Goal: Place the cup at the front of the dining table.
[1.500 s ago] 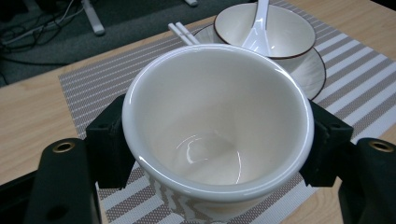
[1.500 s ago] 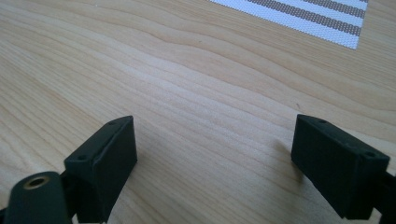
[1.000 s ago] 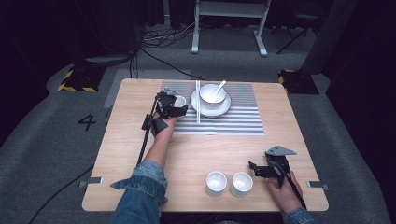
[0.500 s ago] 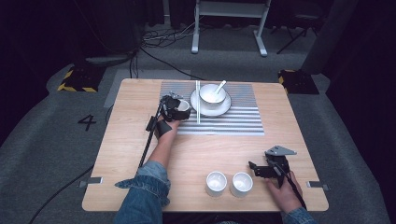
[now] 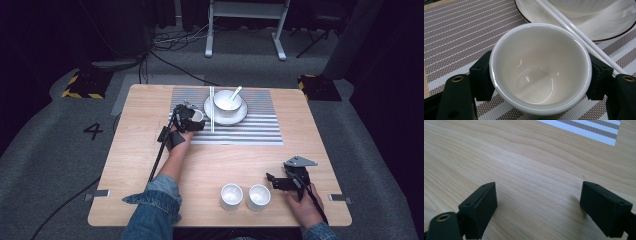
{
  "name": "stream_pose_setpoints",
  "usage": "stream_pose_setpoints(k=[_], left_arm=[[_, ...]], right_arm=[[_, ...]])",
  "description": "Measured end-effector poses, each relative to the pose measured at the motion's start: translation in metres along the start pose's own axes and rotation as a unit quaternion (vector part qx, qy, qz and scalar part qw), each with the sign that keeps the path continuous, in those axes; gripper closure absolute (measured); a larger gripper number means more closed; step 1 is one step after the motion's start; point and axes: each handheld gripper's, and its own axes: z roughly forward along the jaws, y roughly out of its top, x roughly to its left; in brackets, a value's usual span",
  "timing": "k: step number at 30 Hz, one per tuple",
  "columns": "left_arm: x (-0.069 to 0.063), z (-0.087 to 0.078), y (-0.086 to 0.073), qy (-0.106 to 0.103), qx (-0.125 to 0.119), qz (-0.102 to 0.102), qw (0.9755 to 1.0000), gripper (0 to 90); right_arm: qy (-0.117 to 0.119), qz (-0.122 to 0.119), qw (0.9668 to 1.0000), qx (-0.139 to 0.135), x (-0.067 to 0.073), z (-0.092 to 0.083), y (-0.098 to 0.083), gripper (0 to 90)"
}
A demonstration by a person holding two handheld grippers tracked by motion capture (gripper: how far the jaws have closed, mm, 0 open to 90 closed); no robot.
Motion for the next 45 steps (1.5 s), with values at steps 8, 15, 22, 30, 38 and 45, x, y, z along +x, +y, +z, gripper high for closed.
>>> stream_pose_setpoints(k=[8, 15, 22, 30, 38, 45], left_arm=[[0.001, -0.022, 0.009, -0.010, -0.037, -0.013, 0.9992, 26.0], [0.002, -0.044, 0.013, -0.006, -0.046, -0.013, 0.9988, 26.0], [-0.006, -0.066, 0.012, -0.016, -0.055, 0.000, 0.9983, 26.2], [-0.017, -0.098, 0.005, -0.026, -0.053, 0.008, 0.9982, 26.1], [-0.024, -0.122, -0.007, -0.029, -0.058, 0.019, 0.9977, 26.2], [-0.030, -0.132, -0.015, -0.047, -0.048, 0.027, 0.9974, 26.0]], right_arm=[[0.000, 0.000, 1.0000, 0.000, 0.000, 0.000, 0.000, 14.5], [0.000, 0.000, 1.0000, 0.000, 0.000, 0.000, 0.000, 14.6], [0.000, 0.000, 1.0000, 0.000, 0.000, 0.000, 0.000, 14.5], [0.000, 0.000, 1.0000, 0.000, 0.000, 0.000, 0.000, 14.5], [0.000, 0.000, 1.0000, 0.000, 0.000, 0.000, 0.000, 14.5], [0.001, 0.000, 1.0000, 0.000, 0.000, 0.000, 0.000, 14.5]])
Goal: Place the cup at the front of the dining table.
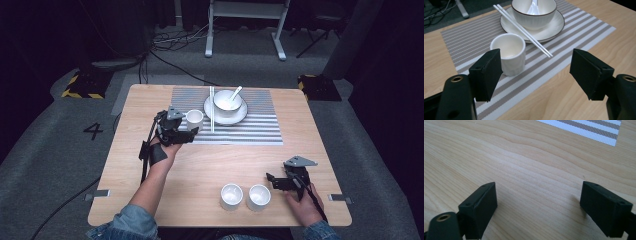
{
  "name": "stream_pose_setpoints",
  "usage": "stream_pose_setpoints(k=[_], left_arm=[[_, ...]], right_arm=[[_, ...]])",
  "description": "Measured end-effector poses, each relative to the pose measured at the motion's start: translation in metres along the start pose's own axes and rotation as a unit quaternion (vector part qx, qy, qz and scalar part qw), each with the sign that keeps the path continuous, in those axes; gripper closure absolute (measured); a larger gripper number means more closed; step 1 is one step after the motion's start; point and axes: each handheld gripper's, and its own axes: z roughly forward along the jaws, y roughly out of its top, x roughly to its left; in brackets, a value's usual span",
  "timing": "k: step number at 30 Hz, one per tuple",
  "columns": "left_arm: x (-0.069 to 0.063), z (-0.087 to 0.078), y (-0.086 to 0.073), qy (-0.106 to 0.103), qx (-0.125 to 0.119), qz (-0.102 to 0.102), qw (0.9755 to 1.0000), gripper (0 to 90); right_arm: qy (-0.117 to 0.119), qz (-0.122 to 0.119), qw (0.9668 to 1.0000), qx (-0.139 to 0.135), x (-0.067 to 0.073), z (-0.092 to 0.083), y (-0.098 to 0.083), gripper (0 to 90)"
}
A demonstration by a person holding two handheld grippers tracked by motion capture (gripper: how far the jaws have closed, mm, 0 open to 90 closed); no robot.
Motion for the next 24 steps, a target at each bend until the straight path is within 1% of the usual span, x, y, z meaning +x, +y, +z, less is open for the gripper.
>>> stream_pose_setpoints(k=[2, 3, 4, 5, 6, 7, 8, 9, 10, 13, 14, 15, 16, 17, 20, 22, 23, 24], left_arm=[[-0.003, -0.004, -0.003, -0.009, 0.005, 0.004, 0.9999, 26.0], [-0.007, -0.009, -0.005, -0.015, 0.013, 0.011, 0.9998, 26.0], [-0.007, -0.009, -0.005, -0.015, 0.013, 0.011, 0.9998, 25.8], [-0.011, -0.016, -0.009, -0.017, 0.008, 0.029, 0.9994, 25.8], [-0.011, -0.016, -0.009, -0.017, 0.008, 0.029, 0.9994, 25.9], [-0.012, -0.020, -0.012, -0.019, 0.007, 0.036, 0.9991, 25.9], [-0.013, -0.024, -0.015, -0.021, 0.006, 0.038, 0.9990, 25.9], [-0.013, -0.030, -0.021, -0.027, 0.005, 0.036, 0.9989, 26.0], [-0.013, -0.030, -0.021, -0.027, 0.005, 0.036, 0.9989, 26.0], [-0.013, -0.038, -0.029, -0.032, 0.003, 0.033, 0.9989, 26.0], [-0.012, -0.041, -0.031, -0.032, 0.004, 0.037, 0.9988, 26.0], [-0.012, -0.046, -0.036, -0.036, 0.010, 0.042, 0.9984, 25.9], [-0.012, -0.046, -0.036, -0.036, 0.010, 0.042, 0.9984, 25.9], [-0.012, -0.049, -0.039, -0.039, 0.012, 0.048, 0.9980, 25.9], [-0.008, -0.057, -0.050, -0.041, 0.011, 0.058, 0.9974, 26.0], [-0.005, -0.063, -0.057, -0.046, 0.006, 0.055, 0.9974, 25.9], [-0.002, -0.067, -0.063, -0.048, 0.001, 0.050, 0.9976, 25.8], [-0.002, -0.067, -0.063, -0.048, 0.001, 0.050, 0.9976, 25.7]], right_arm=[[0.000, 0.000, 1.0000, 0.000, 0.000, 0.000, 0.000, 14.5], [0.000, 0.000, 1.0000, 0.000, 0.000, 0.000, 0.000, 14.5], [0.000, 0.000, 1.0000, 0.000, 0.000, 0.000, 0.000, 14.5], [0.000, 0.000, 1.0000, 0.000, 0.000, 0.000, 0.000, 14.5], [0.000, 0.000, 1.0000, 0.000, 0.000, 0.000, 0.000, 14.5], [0.000, 0.000, 1.0000, 0.000, 0.000, 0.000, 0.000, 14.4], [0.000, 0.000, 1.0000, 0.000, 0.000, 0.000, 0.000, 14.4], [0.000, 0.000, 1.0000, 0.000, 0.000, 0.000, 0.000, 14.4], [0.000, 0.000, 1.0000, 0.000, 0.000, 0.000, 0.000, 14.4], [0.000, 0.000, 1.0000, 0.000, 0.000, 0.000, 0.000, 14.4], [0.000, 0.000, 1.0000, 0.000, 0.000, 0.000, 0.000, 14.4], [0.000, 0.000, 1.0000, 0.000, 0.000, 0.000, 0.000, 14.4], [0.000, 0.000, 1.0000, 0.000, 0.000, 0.000, 0.000, 14.4], [0.000, 0.000, 1.0000, 0.000, 0.000, 0.000, 0.000, 14.4], [0.000, 0.000, 1.0000, 0.000, 0.000, 0.000, 0.000, 14.4], [0.000, 0.000, 1.0000, 0.000, 0.000, 0.000, 0.000, 14.4], [0.000, 0.000, 1.0000, 0.000, 0.000, 0.000, 0.000, 14.4], [0.000, 0.000, 1.0000, 0.000, 0.000, 0.000, 0.000, 14.4]])
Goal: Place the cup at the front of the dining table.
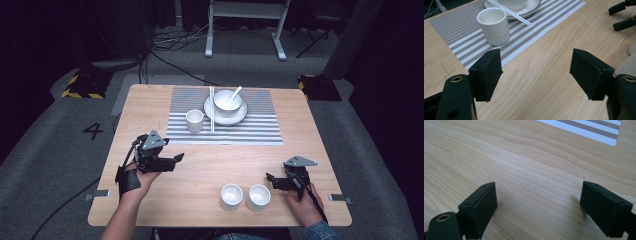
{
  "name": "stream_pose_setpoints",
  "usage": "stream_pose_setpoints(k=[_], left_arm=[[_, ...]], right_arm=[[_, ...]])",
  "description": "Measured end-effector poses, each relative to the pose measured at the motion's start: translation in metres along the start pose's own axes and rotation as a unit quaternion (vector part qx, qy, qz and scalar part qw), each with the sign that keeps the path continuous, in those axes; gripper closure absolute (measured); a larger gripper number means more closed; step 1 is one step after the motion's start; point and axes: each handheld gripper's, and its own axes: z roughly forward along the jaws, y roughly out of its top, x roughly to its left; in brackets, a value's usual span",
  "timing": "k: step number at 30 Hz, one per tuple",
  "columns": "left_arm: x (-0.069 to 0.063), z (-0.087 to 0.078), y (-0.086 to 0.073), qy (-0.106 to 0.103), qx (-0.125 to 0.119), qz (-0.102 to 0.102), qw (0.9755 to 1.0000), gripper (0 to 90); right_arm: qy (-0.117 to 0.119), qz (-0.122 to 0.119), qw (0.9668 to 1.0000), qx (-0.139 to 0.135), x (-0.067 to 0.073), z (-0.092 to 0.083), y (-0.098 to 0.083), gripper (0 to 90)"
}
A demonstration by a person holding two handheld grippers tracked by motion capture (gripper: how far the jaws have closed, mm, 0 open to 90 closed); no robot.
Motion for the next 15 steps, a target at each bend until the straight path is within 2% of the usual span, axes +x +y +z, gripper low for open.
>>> stream_pose_setpoints(k=[3, 5, 8, 12, 15], left_arm=[[0.002, -0.006, -0.008, -0.008, 0.009, -0.001, 0.9999, 25.5], [0.000, -0.013, -0.016, -0.013, 0.016, 0.006, 0.9998, 25.5], [-0.001, -0.020, -0.022, -0.012, 0.017, 0.004, 0.9998, 25.2], [-0.005, -0.024, -0.029, -0.011, 0.019, -0.005, 0.9998, 24.6], [-0.008, -0.023, -0.035, -0.012, 0.025, -0.003, 0.9996, 24.3]], right_arm=[[0.000, 0.000, 1.0000, 0.000, 0.000, 0.000, 0.000, 14.4], [0.000, 0.000, 1.0000, 0.000, 0.000, 0.000, 0.000, 14.4], [0.000, 0.000, 1.0000, 0.000, 0.000, 0.000, 0.000, 14.4], [0.000, 0.000, 1.0000, 0.000, 0.000, 0.000, 0.000, 14.4], [0.000, 0.000, 1.0000, 0.000, 0.000, 0.000, 0.000, 14.4]])
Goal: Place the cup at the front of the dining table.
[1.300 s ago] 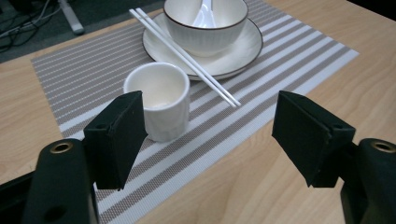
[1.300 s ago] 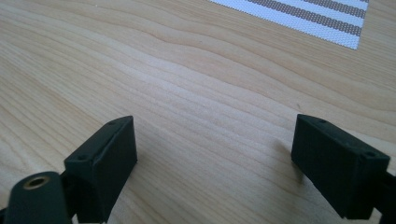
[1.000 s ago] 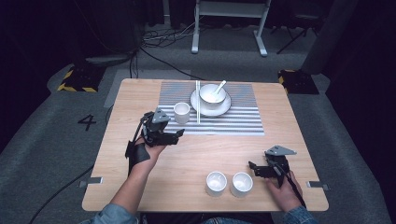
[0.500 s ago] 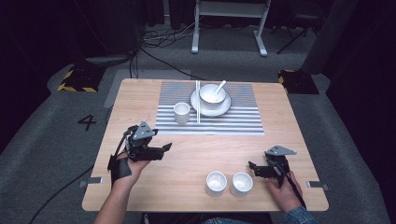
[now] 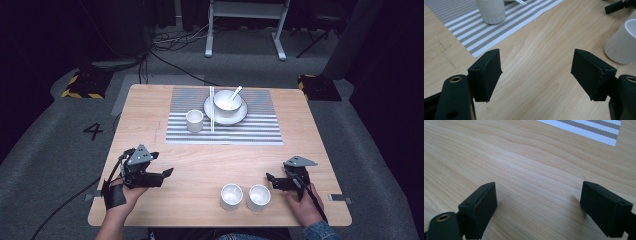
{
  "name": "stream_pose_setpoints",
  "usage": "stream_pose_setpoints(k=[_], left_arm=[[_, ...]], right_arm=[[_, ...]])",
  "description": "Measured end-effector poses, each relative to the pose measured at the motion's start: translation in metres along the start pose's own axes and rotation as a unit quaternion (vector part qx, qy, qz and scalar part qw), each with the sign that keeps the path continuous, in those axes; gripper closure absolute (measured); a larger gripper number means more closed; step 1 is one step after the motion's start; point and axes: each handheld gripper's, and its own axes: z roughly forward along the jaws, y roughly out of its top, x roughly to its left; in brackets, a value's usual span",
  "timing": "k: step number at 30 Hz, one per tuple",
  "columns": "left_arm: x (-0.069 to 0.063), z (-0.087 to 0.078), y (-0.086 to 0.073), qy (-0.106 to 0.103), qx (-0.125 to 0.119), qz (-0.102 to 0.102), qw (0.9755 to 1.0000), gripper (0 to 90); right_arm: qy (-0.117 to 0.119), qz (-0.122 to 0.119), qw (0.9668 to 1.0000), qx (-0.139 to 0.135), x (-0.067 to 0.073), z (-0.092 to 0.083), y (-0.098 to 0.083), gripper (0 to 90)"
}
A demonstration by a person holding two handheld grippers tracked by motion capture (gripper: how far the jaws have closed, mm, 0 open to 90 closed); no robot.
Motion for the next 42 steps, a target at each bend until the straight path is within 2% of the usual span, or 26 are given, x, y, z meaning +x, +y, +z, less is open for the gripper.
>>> stream_pose_setpoints(k=[1, 2, 3, 4, 5, 7, 9, 12, 22, 27, 34, 35, 36, 37, 38, 40, 41, 42], left_arm=[[-0.002, 0.001, -0.002, -0.003, 0.003, -0.002, 1.0000, 24.2], [-0.005, 0.004, -0.006, -0.004, 0.015, 0.000, 0.9999, 24.2], [-0.005, 0.004, -0.006, -0.004, 0.015, 0.000, 0.9999, 24.1], [-0.010, 0.008, -0.011, -0.005, 0.030, 0.002, 0.9995, 24.0], [-0.010, 0.008, -0.011, -0.005, 0.030, 0.002, 0.9995, 24.0], [-0.016, 0.014, -0.016, -0.006, 0.053, 0.011, 0.9985, 23.6], [-0.017, 0.016, -0.018, -0.007, 0.059, 0.015, 0.9981, 23.5], [-0.023, 0.022, -0.024, -0.013, 0.080, 0.008, 0.9967, 23.1], [-0.031, 0.036, -0.036, -0.027, 0.116, 0.004, 0.9929, 22.4], [-0.041, 0.045, -0.041, -0.034, 0.135, 0.005, 0.9902, 21.8], [-0.049, 0.052, -0.046, -0.030, 0.145, 0.011, 0.9890, 19.2], [-0.051, 0.053, -0.047, -0.022, 0.147, 0.012, 0.9888, 17.1], [-0.053, 0.057, -0.048, -0.011, 0.139, 0.017, 0.9900, 14.7], [-0.054, 0.058, -0.048, -0.008, 0.137, 0.014, 0.9905, 14.6], [-0.054, 0.058, -0.048, -0.008, 0.137, 0.014, 0.9905, 14.4], [-0.055, 0.059, -0.051, -0.006, 0.117, 0.014, 0.9930, 13.1], [-0.055, 0.059, -0.051, -0.006, 0.117, 0.014, 0.9930, 12.0], [-0.055, 0.060, -0.054, -0.009, 0.105, 0.014, 0.9943, 12.0]], right_arm=[[0.000, 0.000, 1.0000, 0.000, 0.000, 0.000, 0.000, 14.4], [0.000, 0.000, 1.0000, 0.000, 0.000, 0.000, 0.000, 14.4], [0.000, 0.000, 1.0000, 0.000, 0.000, 0.000, 0.000, 14.4], [0.000, 0.000, 1.0000, 0.000, 0.000, 0.000, 0.000, 14.4], [0.000, 0.000, 1.0000, 0.000, 0.000, 0.000, 0.000, 14.4], [0.000, 0.000, 1.0000, 0.000, 0.000, 0.000, 0.000, 14.4], [0.000, 0.000, 1.0000, 0.000, 0.000, 0.000, 0.000, 14.4], [0.000, 0.000, 1.0000, 0.000, 0.000, 0.000, 0.000, 14.4], [0.000, 0.000, 1.0000, 0.000, 0.000, 0.000, 0.000, 14.4], [0.001, 0.000, 1.0000, 0.000, 0.000, 0.000, 0.000, 14.5], [0.001, -0.001, 1.0000, 0.000, 0.000, 0.000, 0.000, 14.5], [0.001, -0.001, 1.0000, -0.001, 0.000, 0.000, 0.000, 14.5], [0.001, -0.001, 1.0000, 0.000, 0.000, 0.000, 0.000, 14.4], [0.001, -0.001, 1.0000, 0.000, 0.000, 0.000, 0.000, 14.4], [0.001, -0.001, 1.0000, 0.000, 0.000, 0.000, 0.000, 14.4], [0.001, -0.001, 1.0000, 0.000, 0.000, 0.000, 0.000, 14.4], [0.001, -0.001, 1.0000, 0.000, 0.000, 0.000, 0.000, 14.4], [0.001, -0.001, 1.0000, 0.000, 0.000, 0.000, 0.000, 14.4]])
